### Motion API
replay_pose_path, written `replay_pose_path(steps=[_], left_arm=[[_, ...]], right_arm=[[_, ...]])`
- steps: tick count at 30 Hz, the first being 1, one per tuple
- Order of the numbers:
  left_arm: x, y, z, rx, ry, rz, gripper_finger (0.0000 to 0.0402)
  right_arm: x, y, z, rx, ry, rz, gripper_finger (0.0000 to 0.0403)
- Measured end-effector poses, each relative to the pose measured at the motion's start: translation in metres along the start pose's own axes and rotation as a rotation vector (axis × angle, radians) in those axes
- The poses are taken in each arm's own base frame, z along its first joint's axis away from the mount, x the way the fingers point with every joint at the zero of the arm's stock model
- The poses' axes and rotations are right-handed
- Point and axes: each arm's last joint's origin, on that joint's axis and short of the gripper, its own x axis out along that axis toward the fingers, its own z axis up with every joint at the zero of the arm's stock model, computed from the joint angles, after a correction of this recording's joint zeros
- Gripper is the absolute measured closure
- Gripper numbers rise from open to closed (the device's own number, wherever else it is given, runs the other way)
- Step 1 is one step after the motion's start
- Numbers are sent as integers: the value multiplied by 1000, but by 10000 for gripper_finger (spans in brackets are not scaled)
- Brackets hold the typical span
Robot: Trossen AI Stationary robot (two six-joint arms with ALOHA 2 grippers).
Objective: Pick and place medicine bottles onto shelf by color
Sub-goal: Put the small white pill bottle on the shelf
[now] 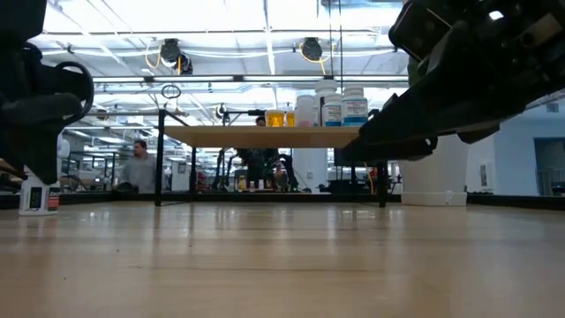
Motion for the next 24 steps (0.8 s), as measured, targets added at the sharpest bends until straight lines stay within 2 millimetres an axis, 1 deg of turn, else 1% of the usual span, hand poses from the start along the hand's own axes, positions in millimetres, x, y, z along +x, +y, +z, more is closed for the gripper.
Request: replay_pose_path(steps=[6, 10, 13, 16, 19, 22, 24], left_arm=[[0, 0, 2, -10, -3, 2, 235], [-1, -2, 7, -8, 1, 3, 242], [-8, -7, 17, 8, 3, -11, 239], [-18, -14, 32, 46, -4, -31, 234], [-31, -23, 55, 108, -62, -68, 235], [-45, -29, 81, 184, -140, -90, 237], [-56, -30, 103, 204, -191, -95, 236]], right_arm=[[0, 0, 0, 1, -2, 1, 161], [0, 0, 0, 2, -2, 1, 161], [0, 0, 0, 16, -2, 1, 161], [0, -1, 0, 9, 4, -3, 161], [1, -4, 1, -2, 4, -14, 161], [3, -8, 1, -5, 10, -30, 161], [3, -10, 1, -6, 17, -39, 161]])
